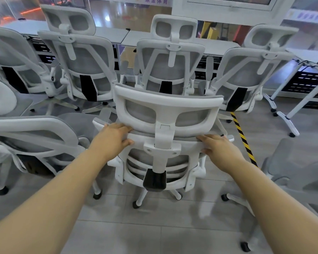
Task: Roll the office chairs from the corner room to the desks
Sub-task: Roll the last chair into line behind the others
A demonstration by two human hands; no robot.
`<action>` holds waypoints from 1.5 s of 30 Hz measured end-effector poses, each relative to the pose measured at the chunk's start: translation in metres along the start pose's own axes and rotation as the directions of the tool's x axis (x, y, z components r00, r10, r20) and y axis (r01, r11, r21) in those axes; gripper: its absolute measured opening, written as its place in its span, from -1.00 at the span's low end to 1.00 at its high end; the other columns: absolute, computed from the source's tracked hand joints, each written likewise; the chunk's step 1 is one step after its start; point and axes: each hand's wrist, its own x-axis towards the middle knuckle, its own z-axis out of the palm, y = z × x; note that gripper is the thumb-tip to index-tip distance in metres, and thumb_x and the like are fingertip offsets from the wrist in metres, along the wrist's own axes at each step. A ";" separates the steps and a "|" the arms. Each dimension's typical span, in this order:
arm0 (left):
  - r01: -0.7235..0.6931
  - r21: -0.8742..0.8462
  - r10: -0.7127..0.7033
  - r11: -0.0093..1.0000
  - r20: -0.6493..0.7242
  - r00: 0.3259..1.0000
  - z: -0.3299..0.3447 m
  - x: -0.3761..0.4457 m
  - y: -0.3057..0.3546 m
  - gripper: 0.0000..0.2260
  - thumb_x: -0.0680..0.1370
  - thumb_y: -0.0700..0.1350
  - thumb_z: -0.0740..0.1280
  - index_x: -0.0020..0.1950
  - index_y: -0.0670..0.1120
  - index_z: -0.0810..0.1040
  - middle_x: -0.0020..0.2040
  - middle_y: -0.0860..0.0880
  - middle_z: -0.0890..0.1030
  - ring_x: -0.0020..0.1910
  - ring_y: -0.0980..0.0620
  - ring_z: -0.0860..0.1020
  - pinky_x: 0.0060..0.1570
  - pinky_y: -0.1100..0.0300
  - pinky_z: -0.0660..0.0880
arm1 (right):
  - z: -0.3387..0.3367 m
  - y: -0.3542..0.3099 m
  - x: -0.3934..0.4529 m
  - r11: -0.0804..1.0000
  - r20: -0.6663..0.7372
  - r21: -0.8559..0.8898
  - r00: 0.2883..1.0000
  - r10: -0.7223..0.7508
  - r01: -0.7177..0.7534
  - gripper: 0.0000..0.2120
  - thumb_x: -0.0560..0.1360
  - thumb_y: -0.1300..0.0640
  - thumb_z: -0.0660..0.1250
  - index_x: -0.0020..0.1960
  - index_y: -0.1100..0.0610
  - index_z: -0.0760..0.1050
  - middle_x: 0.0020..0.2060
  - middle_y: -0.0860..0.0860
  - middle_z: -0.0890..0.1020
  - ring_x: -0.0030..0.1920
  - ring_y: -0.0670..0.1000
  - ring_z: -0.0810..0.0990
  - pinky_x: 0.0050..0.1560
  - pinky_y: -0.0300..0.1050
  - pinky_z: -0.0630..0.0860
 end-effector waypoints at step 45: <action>-0.614 -0.140 0.627 0.777 0.070 0.776 0.147 -0.026 0.579 -0.56 0.53 0.06 0.29 0.39 0.04 0.35 0.33 0.01 0.38 0.33 0.00 0.31 0.15 0.11 0.40 | -0.036 0.467 -0.362 0.787 -0.300 -0.017 0.754 0.584 -0.617 -0.54 0.49 0.08 0.34 0.37 0.03 0.37 0.29 0.01 0.46 0.28 0.11 0.40 0.08 0.00 0.46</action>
